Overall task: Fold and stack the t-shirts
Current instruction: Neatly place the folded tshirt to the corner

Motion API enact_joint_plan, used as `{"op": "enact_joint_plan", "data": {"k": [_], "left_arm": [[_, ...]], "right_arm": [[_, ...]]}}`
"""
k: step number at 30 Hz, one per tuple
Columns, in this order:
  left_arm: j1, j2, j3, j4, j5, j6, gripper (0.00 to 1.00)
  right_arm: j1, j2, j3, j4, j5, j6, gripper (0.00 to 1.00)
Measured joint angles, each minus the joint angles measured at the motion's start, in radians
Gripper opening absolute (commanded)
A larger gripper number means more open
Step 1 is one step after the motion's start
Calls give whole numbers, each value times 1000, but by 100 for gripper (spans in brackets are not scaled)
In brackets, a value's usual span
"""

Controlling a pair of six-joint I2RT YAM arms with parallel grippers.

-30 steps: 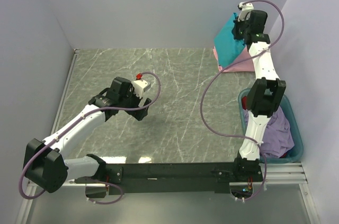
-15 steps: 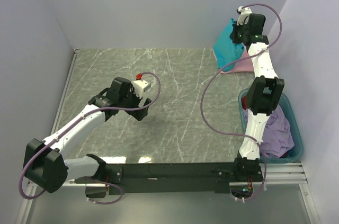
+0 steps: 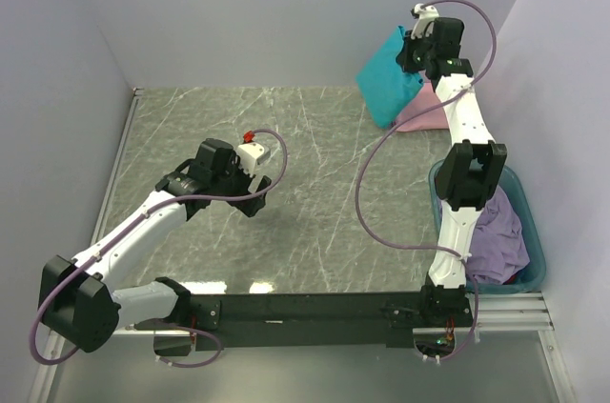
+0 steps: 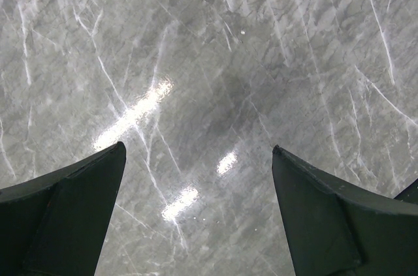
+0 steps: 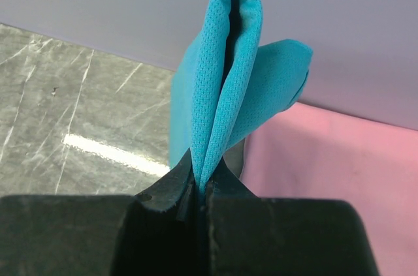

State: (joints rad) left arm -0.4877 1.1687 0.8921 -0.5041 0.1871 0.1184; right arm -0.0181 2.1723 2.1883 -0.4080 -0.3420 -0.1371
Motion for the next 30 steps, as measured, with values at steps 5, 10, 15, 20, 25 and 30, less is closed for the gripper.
{"op": "enact_joint_plan", "data": {"k": [5,10,15,20,25,30], "left_arm": [[0,0,0,0,3,0,99],[0,0,0,-2,9,1,99],[0,0,0,-7,10,2,99],[0,2,0,-12,11,2,99],[0,5,0,-18,18,5,99],[0,5,0,-24,22,10,99]], "right_arm": [[0,-1,-6,3,1,10,0],[0,0,-57,36,12,4,0],[-2,9,-68,43,29,-14,0],[-9,9,-68,57,40,-34,0],[-27,9,-68,57,43,-62,0],[-53,9,-70,61,46,-110,0]]}}
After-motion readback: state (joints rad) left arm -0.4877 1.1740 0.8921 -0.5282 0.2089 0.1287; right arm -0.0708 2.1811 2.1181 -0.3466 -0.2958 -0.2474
